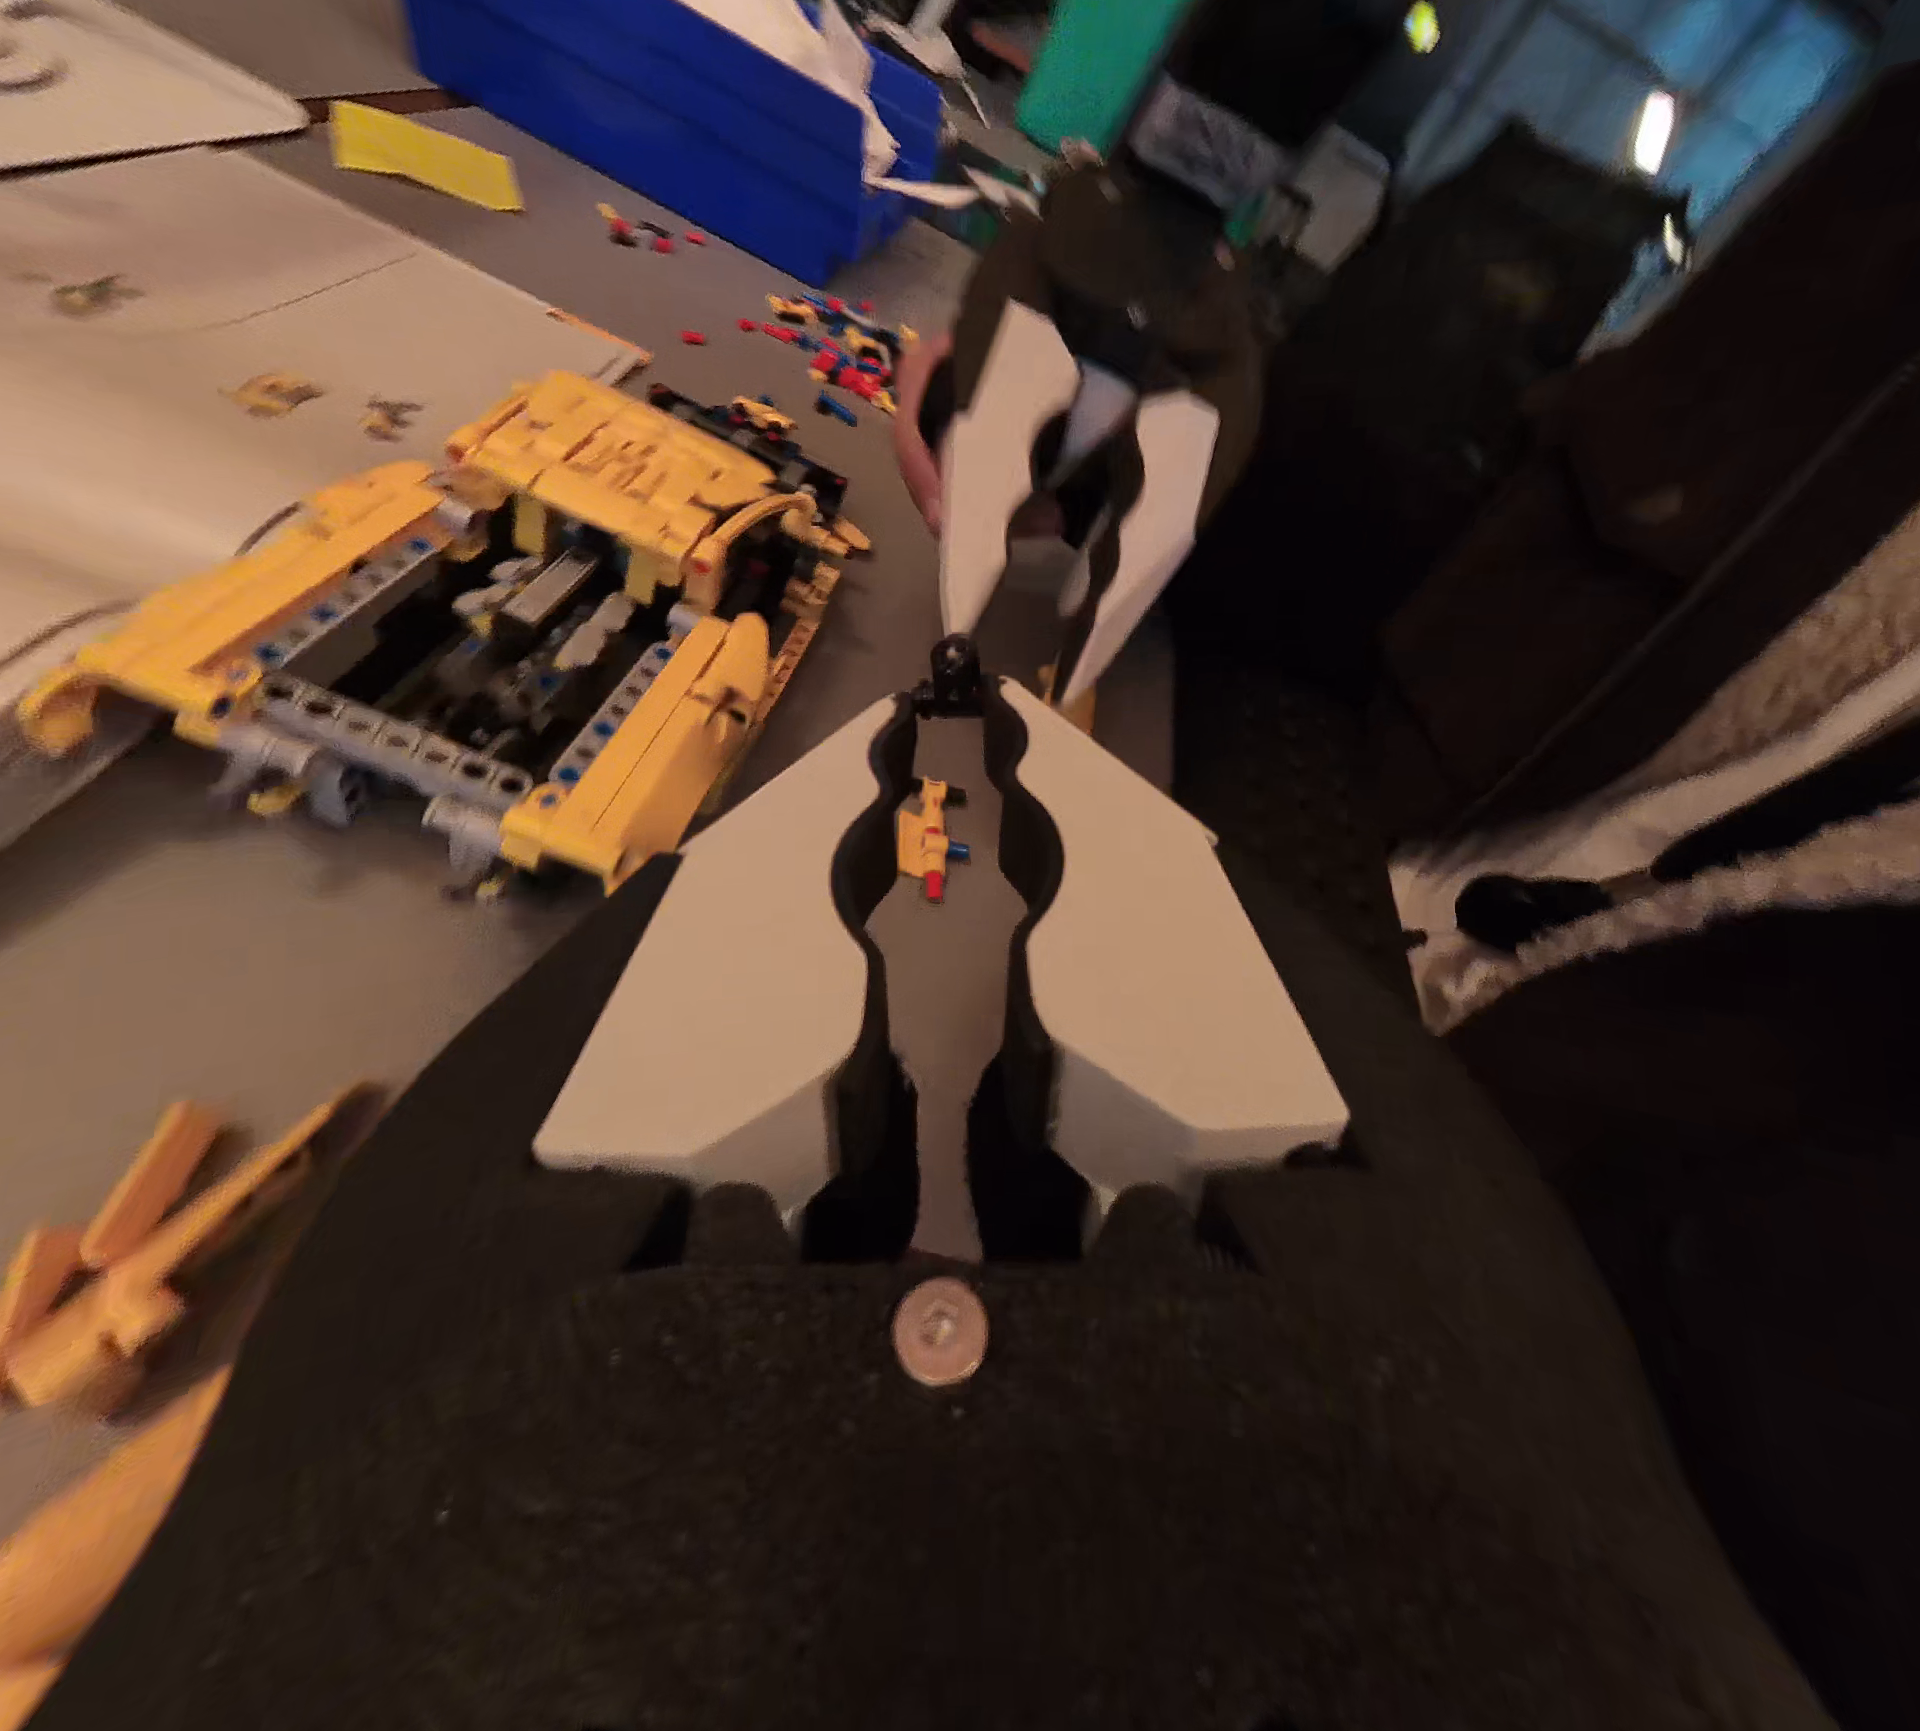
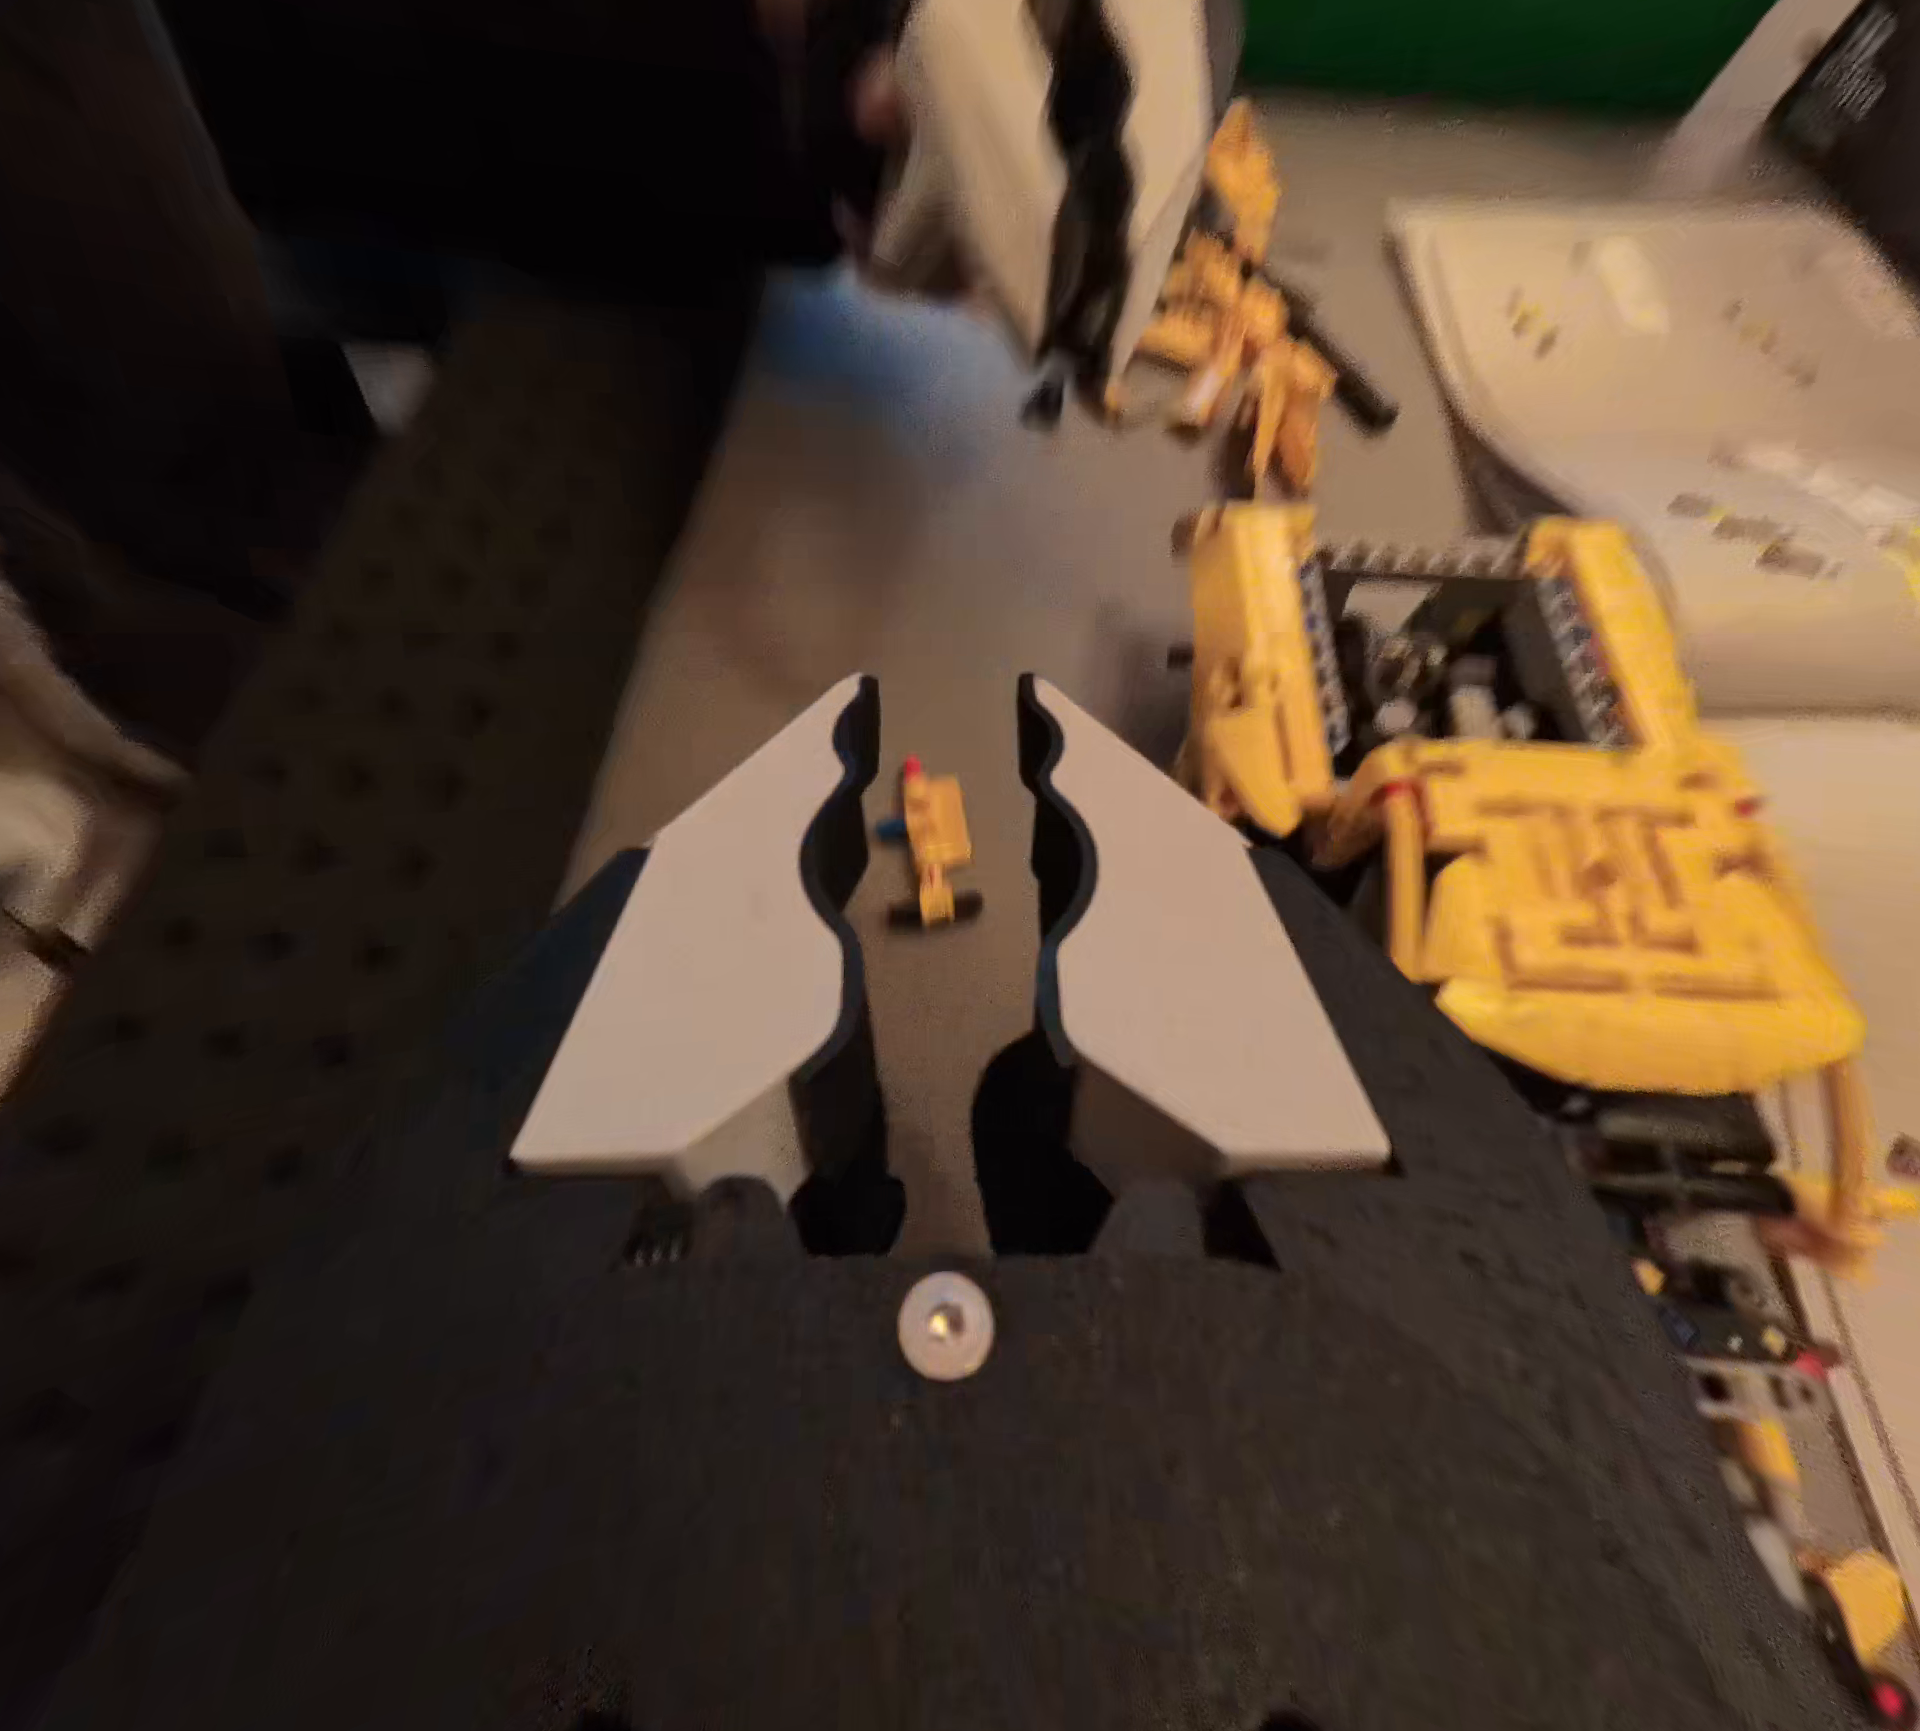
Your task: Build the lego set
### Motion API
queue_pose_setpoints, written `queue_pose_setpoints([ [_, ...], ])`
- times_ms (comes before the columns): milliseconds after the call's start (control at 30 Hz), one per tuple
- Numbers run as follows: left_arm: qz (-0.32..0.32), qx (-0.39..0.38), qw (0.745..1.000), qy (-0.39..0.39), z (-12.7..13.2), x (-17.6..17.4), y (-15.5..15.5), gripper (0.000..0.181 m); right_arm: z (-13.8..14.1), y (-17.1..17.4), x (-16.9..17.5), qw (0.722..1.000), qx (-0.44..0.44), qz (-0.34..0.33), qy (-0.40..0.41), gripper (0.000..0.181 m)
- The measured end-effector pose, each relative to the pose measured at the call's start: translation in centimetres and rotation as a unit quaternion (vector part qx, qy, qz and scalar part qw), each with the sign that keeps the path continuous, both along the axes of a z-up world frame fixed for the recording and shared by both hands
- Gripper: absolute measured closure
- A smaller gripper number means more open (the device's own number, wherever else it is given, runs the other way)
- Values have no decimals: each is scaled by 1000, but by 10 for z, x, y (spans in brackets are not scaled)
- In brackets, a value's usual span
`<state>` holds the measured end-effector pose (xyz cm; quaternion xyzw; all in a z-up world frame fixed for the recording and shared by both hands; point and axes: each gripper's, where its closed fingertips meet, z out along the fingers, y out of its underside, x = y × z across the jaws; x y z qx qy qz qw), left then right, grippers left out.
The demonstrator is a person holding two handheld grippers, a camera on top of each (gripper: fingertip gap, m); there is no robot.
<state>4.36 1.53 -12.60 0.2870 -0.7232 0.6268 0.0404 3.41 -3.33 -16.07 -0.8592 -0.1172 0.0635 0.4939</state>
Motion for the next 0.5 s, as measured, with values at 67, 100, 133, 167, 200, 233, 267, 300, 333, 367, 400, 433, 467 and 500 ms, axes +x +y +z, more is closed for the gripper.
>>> queue_pose_setpoints([
  [67, 31, -22, 999, 14, -6, 2, 7, 169, -30, -3, -8, 998, -53, 6, -17, 156],
  [100, 41, -25, 999, 18, -11, 3, 9, 169, -41, -3, -11, 997, -72, 12, -18, 156],
  [133, 50, -24, 998, 19, -15, 4, 10, 169, -51, -3, -11, 996, -90, 14, -24, 156],
  [167, 58, -22, 998, 18, -17, 6, 11, 169, -58, -3, -10, 994, -106, 17, -33, 157],
  [200, 63, -22, 998, 15, -17, 8, 12, 169, -60, -1, -9, 993, -114, 19, -38, 160],
  [233, 63, -26, 998, 8, -13, 8, 13, 169, -61, 1, -11, 993, -113, 26, -36, 165],
  [267, 61, -36, 998, 1, -9, 7, 13, 169, -61, 3, -12, 993, -109, 30, -35, 169],
  [300, 58, -44, 997, -1, -6, 6, 13, 169, -60, 5, -11, 994, -103, 27, -38, 171],
  [333, 56, -45, 997, -1, -6, 4, 12, 169, -60, 6, -10, 994, -99, 27, -39, 171],
  [367, 55, -41, 998, -1, -7, 3, 12, 169, -60, 7, -10, 994, -95, 26, -38, 171],
  [400, 51, -35, 998, -4, -8, 1, 10, 169, -60, 8, -10, 995, -93, 25, -34, 172],
  [433, 46, -31, 998, -8, -9, -1, 8, 169, -62, 7, -10, 994, -98, 26, -31, 172],
  [467, 41, -27, 999, -11, -9, -3, 5, 169, -65, 7, -10, 993, -106, 29, -29, 172],
  [500, 36, -23, 999, -14, -9, -5, 3, 169, -68, 7, -11, 993, -113, 31, -27, 172],
])
